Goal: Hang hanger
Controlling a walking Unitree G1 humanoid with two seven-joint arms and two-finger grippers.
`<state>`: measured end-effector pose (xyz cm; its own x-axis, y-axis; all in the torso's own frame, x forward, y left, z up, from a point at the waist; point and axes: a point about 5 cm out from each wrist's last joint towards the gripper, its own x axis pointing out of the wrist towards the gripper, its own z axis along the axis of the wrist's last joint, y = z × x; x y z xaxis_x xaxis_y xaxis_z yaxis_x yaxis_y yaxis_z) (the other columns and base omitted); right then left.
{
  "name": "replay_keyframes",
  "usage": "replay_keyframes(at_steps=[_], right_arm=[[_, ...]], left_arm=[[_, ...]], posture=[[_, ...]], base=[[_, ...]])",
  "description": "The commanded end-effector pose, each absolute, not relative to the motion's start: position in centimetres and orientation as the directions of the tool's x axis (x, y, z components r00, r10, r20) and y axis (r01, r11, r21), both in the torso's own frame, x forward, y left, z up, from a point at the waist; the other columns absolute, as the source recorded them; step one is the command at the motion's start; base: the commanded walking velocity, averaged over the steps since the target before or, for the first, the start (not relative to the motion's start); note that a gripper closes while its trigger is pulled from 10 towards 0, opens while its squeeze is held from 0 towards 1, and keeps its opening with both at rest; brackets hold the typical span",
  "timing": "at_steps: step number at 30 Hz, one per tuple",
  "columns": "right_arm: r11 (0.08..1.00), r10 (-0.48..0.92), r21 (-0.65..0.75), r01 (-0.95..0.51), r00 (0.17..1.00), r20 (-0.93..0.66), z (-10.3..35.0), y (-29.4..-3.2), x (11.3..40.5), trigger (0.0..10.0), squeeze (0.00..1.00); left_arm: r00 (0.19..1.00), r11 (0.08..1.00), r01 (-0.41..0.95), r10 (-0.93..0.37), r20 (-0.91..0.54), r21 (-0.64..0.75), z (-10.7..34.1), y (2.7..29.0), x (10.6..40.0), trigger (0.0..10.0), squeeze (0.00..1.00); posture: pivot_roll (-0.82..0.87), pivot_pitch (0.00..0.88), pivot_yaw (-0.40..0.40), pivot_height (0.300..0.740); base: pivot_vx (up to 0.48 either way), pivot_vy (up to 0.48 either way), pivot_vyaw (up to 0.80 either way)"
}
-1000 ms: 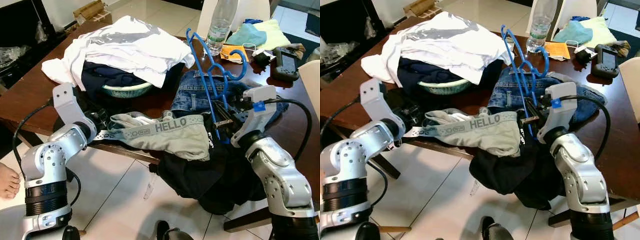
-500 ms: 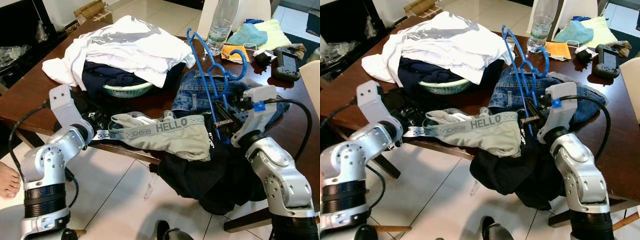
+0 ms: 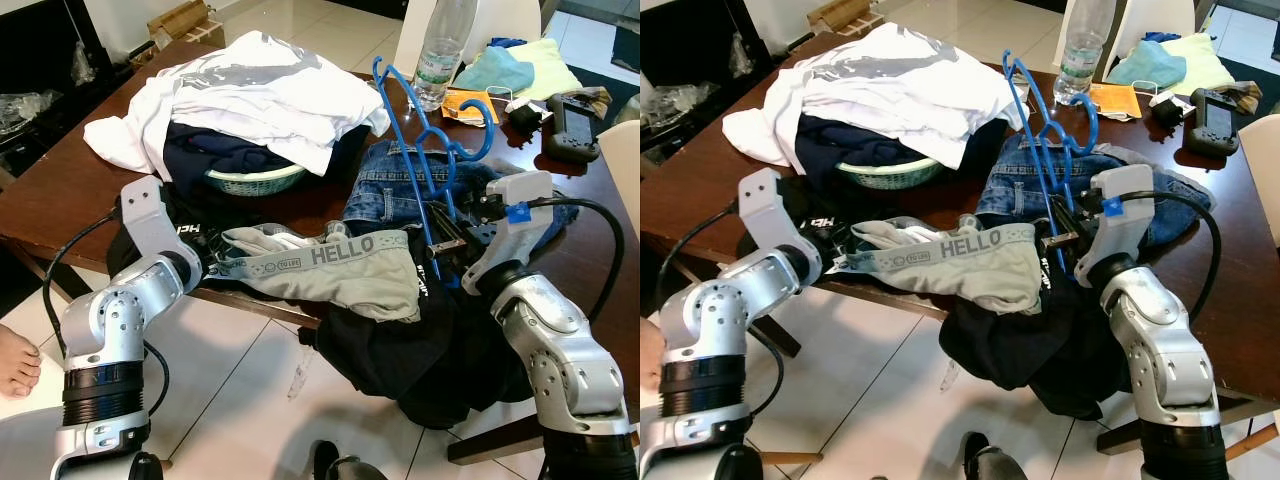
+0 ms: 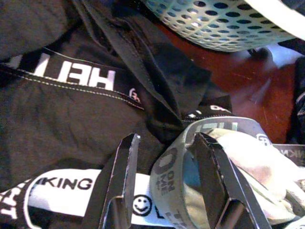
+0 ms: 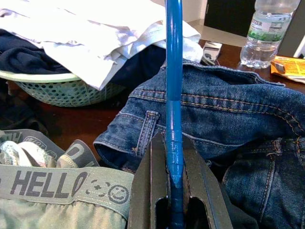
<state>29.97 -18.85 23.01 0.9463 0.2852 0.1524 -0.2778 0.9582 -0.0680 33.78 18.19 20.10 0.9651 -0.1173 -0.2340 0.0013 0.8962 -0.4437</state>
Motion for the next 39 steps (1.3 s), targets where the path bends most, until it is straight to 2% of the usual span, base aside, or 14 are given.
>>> replay_keyframes(at_steps=[1, 14, 21, 22, 24, 25, 26, 27, 35, 39], right_arm=[[0.959, 0.280, -0.085, -0.269, 0.948, 0.151, 23.1, -19.0, 29.6, 10.0, 0.00], [0.960, 0.278, -0.086, -0.268, 0.948, 0.153, 23.2, -19.1, 29.7, 10.0, 0.00], [0.960, 0.276, -0.087, -0.265, 0.949, 0.152, 23.2, -19.2, 29.7, 10.0, 0.00], [0.960, 0.275, -0.087, -0.265, 0.949, 0.152, 23.2, -19.2, 29.7, 10.0, 0.00], [0.960, 0.275, -0.087, -0.264, 0.949, 0.152, 23.2, -19.2, 29.7, 10.0, 0.00], [0.961, 0.274, -0.088, -0.263, 0.950, 0.152, 23.2, -19.2, 29.7, 10.0, 0.00], [0.961, 0.274, -0.088, -0.263, 0.950, 0.152, 23.2, -19.2, 29.7, 10.0, 0.00], [0.961, 0.273, -0.088, -0.262, 0.950, 0.152, 23.2, -19.2, 29.7, 10.0, 0.00], [0.961, 0.274, -0.089, -0.263, 0.950, 0.151, 23.2, -19.3, 29.7, 10.0, 0.00], [0.960, 0.275, -0.088, -0.264, 0.949, 0.151, 23.1, -19.2, 29.7, 10.0, 0.00]], left_arm=[[0.952, 0.894, 0.015, -0.150, -0.267, -0.448, 19.4, 17.5, 33.8, 10.0, 0.00], [0.904, 0.901, 0.079, -0.244, -0.350, -0.426, 17.9, 16.3, 33.0, 10.0, 0.00], [0.898, 0.906, 0.063, -0.234, -0.373, -0.418, 17.4, 16.8, 32.9, 10.0, 0.00], [0.899, 0.908, 0.054, -0.225, -0.376, -0.415, 17.3, 17.2, 33.0, 7.3, 0.00], [0.899, 0.910, 0.050, -0.220, -0.378, -0.412, 17.3, 17.4, 33.0, 7.3, 0.00], [0.900, 0.912, 0.044, -0.214, -0.379, -0.408, 17.3, 17.7, 33.0, 2.1, 0.00], [0.900, 0.912, 0.044, -0.214, -0.379, -0.408, 17.3, 17.7, 33.0, 2.1, 0.00], [0.902, 0.913, 0.041, -0.209, -0.379, -0.406, 17.3, 17.9, 33.1, 0.0, 0.00], [0.913, 0.919, 0.034, -0.187, -0.361, -0.392, 17.8, 18.4, 33.2, 0.0, 0.00], [0.937, 0.923, 0.041, -0.168, -0.306, -0.382, 18.9, 18.8, 33.5, 0.0, 0.00]], posture=[[0.03, 0.241, -0.024, 0.740], [0.03, 0.239, -0.024, 0.740], [0.03, 0.238, -0.025, 0.740], [0.02, 0.237, -0.025, 0.740], [0.02, 0.237, -0.025, 0.740], [0.02, 0.236, -0.024, 0.740], [0.02, 0.236, -0.024, 0.740], [0.02, 0.236, -0.024, 0.740], [0.03, 0.231, -0.025, 0.740], [0.03, 0.228, -0.026, 0.740]], base=[[0.000, 0.000, 0.00], [0.000, 0.000, 0.00], [0.000, 0.000, 0.00], [0.000, 0.000, 0.00], [0.000, 0.000, 0.00], [0.000, 0.000, 0.00], [0.000, 0.000, 0.00], [0.000, 0.000, 0.00], [0.000, 0.000, 0.00], [0.000, 0.000, 0.00]])
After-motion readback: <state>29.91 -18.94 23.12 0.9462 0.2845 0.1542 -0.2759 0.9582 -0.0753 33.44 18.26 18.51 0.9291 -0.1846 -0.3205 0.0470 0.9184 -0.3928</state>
